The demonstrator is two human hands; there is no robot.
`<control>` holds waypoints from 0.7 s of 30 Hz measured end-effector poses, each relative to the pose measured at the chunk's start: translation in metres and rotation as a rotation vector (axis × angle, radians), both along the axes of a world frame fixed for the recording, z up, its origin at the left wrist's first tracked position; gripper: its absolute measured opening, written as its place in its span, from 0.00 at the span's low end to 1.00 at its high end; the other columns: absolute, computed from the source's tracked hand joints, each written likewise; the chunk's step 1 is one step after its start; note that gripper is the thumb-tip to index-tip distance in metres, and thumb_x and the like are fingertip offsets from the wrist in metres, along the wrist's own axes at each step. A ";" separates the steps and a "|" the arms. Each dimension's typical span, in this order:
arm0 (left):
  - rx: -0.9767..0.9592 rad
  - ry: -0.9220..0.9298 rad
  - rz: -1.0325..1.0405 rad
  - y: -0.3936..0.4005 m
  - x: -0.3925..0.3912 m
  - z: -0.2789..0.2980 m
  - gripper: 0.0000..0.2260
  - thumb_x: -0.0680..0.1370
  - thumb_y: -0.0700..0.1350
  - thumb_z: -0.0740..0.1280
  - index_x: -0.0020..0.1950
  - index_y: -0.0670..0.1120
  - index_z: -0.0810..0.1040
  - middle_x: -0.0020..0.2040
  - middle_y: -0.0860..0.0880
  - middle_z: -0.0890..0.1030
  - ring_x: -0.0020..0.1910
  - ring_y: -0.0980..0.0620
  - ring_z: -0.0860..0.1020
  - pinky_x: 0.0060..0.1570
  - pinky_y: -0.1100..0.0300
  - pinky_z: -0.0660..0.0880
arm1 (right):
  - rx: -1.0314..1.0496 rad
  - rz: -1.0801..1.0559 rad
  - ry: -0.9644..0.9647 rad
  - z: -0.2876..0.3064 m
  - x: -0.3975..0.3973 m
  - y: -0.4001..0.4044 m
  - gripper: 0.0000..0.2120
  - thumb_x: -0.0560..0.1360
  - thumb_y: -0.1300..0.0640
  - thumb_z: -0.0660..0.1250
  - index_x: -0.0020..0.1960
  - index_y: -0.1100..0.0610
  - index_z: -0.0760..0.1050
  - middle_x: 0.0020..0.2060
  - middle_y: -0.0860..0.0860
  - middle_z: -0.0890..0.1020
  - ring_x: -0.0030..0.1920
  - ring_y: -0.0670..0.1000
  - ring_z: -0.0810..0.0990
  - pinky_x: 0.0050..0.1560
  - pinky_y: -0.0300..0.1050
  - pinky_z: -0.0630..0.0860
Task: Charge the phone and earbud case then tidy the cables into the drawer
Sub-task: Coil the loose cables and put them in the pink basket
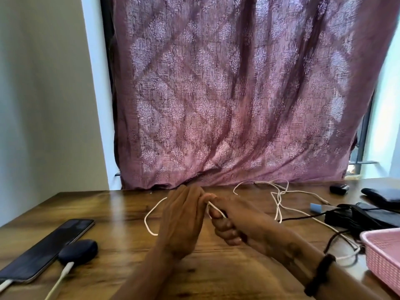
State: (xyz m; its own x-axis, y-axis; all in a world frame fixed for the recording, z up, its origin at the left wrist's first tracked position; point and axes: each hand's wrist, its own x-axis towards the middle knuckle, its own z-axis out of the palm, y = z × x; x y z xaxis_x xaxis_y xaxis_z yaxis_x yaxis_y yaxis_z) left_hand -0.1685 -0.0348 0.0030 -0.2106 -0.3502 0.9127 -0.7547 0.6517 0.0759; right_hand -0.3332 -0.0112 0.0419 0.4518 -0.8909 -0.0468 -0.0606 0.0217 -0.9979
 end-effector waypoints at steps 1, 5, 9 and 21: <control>0.012 0.052 -0.012 0.000 -0.001 0.002 0.16 0.87 0.52 0.52 0.46 0.48 0.74 0.41 0.54 0.74 0.41 0.50 0.73 0.46 0.55 0.67 | 0.123 0.138 -0.137 0.004 0.001 0.004 0.22 0.86 0.45 0.53 0.36 0.53 0.65 0.23 0.47 0.60 0.21 0.44 0.57 0.22 0.38 0.53; 0.174 0.172 -0.092 -0.016 -0.002 -0.013 0.02 0.82 0.45 0.63 0.52 0.51 0.74 0.44 0.54 0.80 0.44 0.50 0.79 0.46 0.50 0.76 | 0.192 0.417 -0.572 0.018 0.007 0.014 0.19 0.86 0.46 0.56 0.40 0.54 0.67 0.26 0.46 0.60 0.24 0.44 0.58 0.25 0.38 0.58; 0.035 0.011 -0.134 -0.008 -0.026 -0.024 0.06 0.83 0.46 0.59 0.54 0.46 0.74 0.44 0.44 0.82 0.43 0.48 0.76 0.43 0.54 0.70 | -0.006 0.090 -0.829 0.027 0.007 0.011 0.10 0.82 0.55 0.58 0.44 0.57 0.73 0.31 0.50 0.66 0.32 0.48 0.66 0.38 0.45 0.64; -0.030 -0.194 0.027 0.005 -0.027 0.001 0.09 0.85 0.49 0.59 0.51 0.49 0.76 0.45 0.52 0.78 0.43 0.50 0.75 0.45 0.53 0.70 | -1.110 -0.468 0.658 -0.009 -0.030 -0.027 0.18 0.86 0.54 0.58 0.37 0.53 0.66 0.31 0.45 0.71 0.32 0.43 0.69 0.38 0.38 0.64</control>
State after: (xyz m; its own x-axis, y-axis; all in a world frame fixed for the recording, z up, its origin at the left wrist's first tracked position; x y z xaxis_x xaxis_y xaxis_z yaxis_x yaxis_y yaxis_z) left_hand -0.1954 -0.0301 0.0036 -0.3749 -0.3317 0.8657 -0.7703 0.6311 -0.0918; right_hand -0.3630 -0.0385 0.0325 0.2737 -0.6625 0.6972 -0.7334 -0.6127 -0.2943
